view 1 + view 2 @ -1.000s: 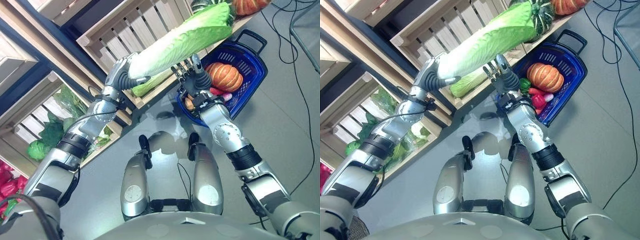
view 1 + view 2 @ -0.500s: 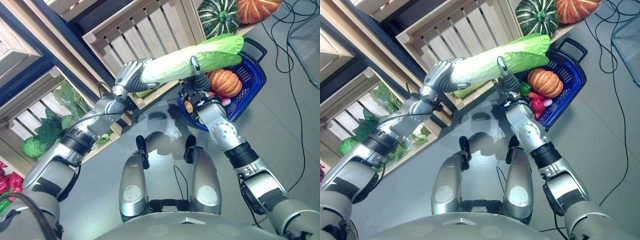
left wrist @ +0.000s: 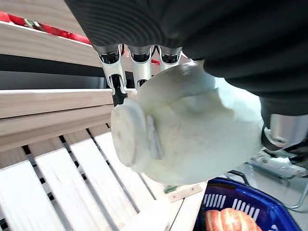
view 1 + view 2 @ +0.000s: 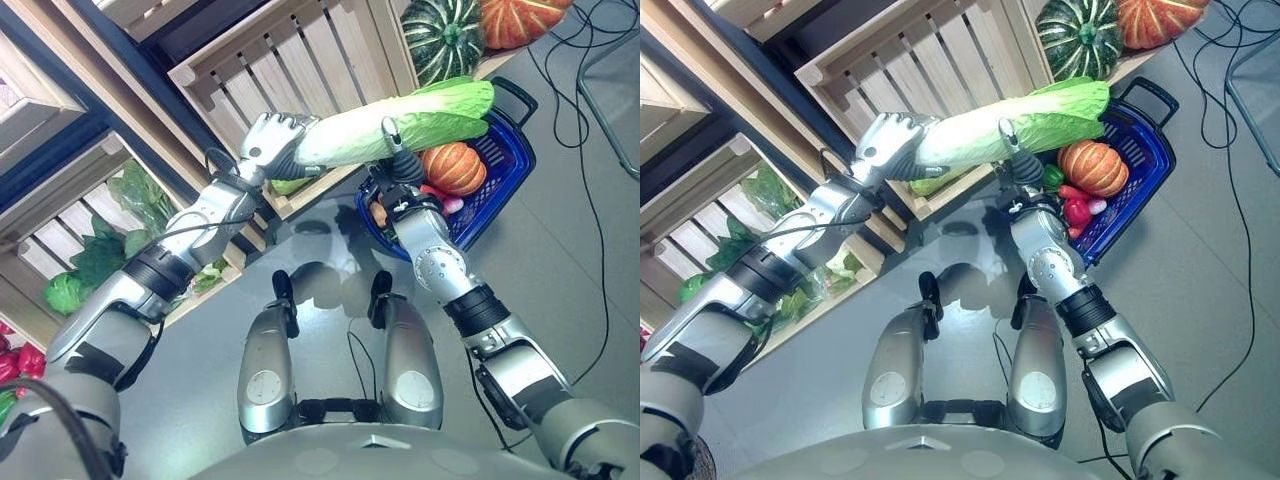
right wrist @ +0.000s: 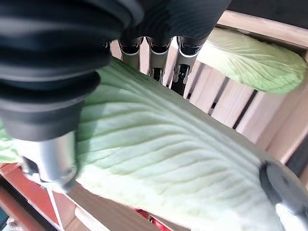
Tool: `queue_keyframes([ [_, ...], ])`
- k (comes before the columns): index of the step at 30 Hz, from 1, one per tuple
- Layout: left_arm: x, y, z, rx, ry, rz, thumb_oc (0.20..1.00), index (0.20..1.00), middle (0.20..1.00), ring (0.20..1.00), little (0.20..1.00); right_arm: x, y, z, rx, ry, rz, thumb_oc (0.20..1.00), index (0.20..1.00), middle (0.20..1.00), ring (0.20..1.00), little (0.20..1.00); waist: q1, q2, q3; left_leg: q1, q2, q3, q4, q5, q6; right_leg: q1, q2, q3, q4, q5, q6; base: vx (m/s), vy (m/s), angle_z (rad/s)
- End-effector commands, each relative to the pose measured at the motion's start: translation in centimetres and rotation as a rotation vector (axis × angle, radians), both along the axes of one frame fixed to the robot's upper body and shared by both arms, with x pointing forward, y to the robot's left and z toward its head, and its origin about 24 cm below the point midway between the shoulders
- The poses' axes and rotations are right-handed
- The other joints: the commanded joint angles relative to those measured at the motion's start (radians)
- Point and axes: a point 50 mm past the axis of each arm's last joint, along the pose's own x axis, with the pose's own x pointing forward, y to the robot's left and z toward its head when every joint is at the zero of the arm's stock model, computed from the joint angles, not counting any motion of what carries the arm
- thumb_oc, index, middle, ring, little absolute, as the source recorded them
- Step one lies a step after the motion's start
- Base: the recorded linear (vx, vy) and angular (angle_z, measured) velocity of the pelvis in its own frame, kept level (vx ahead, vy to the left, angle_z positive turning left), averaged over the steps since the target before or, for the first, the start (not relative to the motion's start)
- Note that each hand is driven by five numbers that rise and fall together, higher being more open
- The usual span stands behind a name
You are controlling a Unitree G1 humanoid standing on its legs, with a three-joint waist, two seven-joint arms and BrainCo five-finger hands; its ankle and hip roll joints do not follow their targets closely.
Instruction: Pick up fruits and vegetables into the basket
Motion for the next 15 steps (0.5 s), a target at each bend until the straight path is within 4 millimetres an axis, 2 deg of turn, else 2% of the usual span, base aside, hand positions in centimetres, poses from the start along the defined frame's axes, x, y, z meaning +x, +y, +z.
queue_keyframes([
  [1,-2.4,-2.1,-4.4,0.021,0.24,-0.116,1.0,1.0,1.0,1.0,1.0,-0.5,-0.3,12.0,-0.063,-0.567,-0.131,0.2,0.2,0.2,0.2,0.2,-0.026,0.002,-0.039,-0.023,-0.012,0.031,0.109,-0.139,0.009,0.034,-0.032,-0.007,-0.076,0.025,0.067,-0.05,0.02,-0.03],
  [3,-2.0,-1.3,-4.6,-0.033,0.257,-0.072,1.0,1.0,1.0,1.0,1.0,-0.9,-1.0,12.8,-0.121,-0.616,-0.204,0.2,0.2,0.2,0.2,0.2,-0.032,0.004,-0.034,-0.03,-0.011,0.033,0.111,-0.139,0.01,0.021,-0.031,0.0,-0.069,0.024,0.067,-0.06,0.032,-0.06],
  [4,-1.3,0.3,-4.5,-0.1,0.255,0.006,1.0,1.0,1.0,1.0,1.0,-1.6,-2.2,13.9,-0.214,-0.684,-0.318,0.2,0.2,0.2,0.2,0.2,-0.044,0.008,-0.027,-0.036,-0.009,0.04,0.111,-0.138,0.012,0.008,-0.03,0.007,-0.063,0.022,0.067,-0.07,0.055,-0.12],
  [7,-0.2,3.2,-4.4,-0.205,0.235,0.129,1.0,1.0,1.0,1.0,1.0,-2.7,-4.3,15.0,-0.333,-0.757,-0.455,0.2,0.2,0.2,0.2,0.2,-0.068,0.015,-0.018,-0.05,-0.005,0.052,0.118,-0.134,0.012,-0.022,-0.031,0.022,-0.042,0.015,0.065,-0.04,0.069,-0.16],
  [9,0.2,4.2,-4.2,-0.242,0.211,0.169,1.0,1.0,1.0,1.0,1.0,-3.0,-5.4,15.3,-0.38,-0.773,-0.506,0.2,0.2,0.2,0.2,0.2,-0.08,0.02,-0.018,-0.062,-0.002,0.057,0.124,-0.132,0.011,-0.043,-0.033,0.03,-0.026,0.011,0.065,-0.01,0.05,-0.14],
  [15,1.7,7.7,-1.9,-0.324,0.065,0.311,1.0,1.0,1.0,1.0,1.0,-4.0,-9.1,16.4,-0.499,-0.798,-0.654,0.2,0.2,0.2,0.2,0.2,-0.13,0.035,-0.018,-0.114,0.007,0.086,0.144,-0.121,0.005,-0.133,-0.034,0.064,0.029,-0.004,0.06,-0.02,0.056,-0.13],
])
